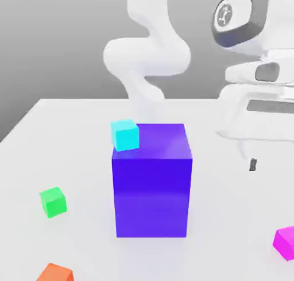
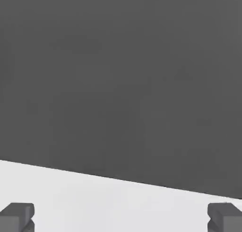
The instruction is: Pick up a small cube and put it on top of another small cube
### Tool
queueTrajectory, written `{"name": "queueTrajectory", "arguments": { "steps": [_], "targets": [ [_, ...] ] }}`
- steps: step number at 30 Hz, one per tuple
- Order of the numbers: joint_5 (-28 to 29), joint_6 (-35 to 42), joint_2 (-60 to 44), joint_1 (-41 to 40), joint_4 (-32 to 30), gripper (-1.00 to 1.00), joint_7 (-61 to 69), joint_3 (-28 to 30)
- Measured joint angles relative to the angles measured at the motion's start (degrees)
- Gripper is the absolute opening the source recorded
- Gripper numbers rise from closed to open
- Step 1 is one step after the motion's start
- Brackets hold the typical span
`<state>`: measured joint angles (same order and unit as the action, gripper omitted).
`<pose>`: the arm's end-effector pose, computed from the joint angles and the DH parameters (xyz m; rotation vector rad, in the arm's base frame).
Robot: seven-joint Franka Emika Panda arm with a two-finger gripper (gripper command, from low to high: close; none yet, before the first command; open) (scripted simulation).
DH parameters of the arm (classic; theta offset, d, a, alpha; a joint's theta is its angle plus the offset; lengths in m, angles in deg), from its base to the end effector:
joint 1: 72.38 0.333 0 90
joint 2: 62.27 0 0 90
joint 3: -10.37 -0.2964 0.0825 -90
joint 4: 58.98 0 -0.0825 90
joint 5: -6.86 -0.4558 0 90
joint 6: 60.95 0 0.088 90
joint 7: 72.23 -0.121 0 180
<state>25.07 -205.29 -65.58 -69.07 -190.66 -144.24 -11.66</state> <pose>0.5298 0.2526 0.2576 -2.9857 0.8807 -0.3905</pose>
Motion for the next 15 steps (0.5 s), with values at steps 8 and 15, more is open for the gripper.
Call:
{"name": "queueTrajectory", "arguments": {
  "steps": [8,15],
  "targets": [
    [1.57,-5.18,-15.3,5.72,-0.29,0.0,-5.67,-2.15],
    [6.89,-12.61,-27.08,11.66,1.84,-1.0,-10.72,2.79]
  ]
}}
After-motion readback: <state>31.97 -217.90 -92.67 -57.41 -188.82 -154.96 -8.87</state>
